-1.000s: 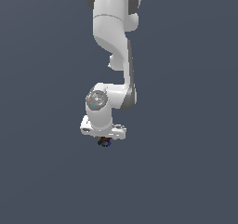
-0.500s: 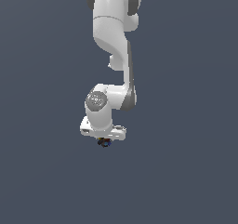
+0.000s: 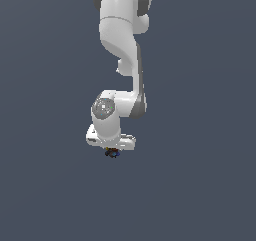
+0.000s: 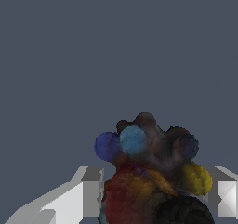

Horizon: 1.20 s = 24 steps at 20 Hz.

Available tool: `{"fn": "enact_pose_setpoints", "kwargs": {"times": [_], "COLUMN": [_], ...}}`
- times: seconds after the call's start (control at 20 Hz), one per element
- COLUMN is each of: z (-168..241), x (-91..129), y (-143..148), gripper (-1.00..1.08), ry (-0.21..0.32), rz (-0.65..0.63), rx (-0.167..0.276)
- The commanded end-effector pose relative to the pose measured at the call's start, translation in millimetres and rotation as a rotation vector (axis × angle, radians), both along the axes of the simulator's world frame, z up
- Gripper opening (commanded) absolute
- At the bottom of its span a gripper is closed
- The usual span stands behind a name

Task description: Pick up the object and move it to a goal position.

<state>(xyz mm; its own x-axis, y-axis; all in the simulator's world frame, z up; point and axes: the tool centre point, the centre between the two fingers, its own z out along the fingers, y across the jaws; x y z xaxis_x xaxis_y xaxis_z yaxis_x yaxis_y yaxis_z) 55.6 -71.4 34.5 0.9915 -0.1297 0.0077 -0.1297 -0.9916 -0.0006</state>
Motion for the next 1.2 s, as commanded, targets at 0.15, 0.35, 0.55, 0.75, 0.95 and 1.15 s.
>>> {"fn": "enact_pose_setpoints", "kwargs": {"times": [0.15, 0.35, 0.55, 0.75, 0.95, 1.15], "z": [1, 3, 5, 7, 11, 14], "x": [-10, -24, -44, -70, -99, -125], "y": [-7, -16, -29, -46, -65, -83], "gripper": [-1.0, -1.0, -1.0, -1.0, -1.0, -1.0], "ry": [0.001, 0.001, 0.002, 0.003, 0.004, 0.005], "rz": [-0.001, -0.001, -0.001, 0.0, 0.0, 0.0], "rx": [0.0, 0.0, 0.0, 0.0, 0.0, 0.0]}}
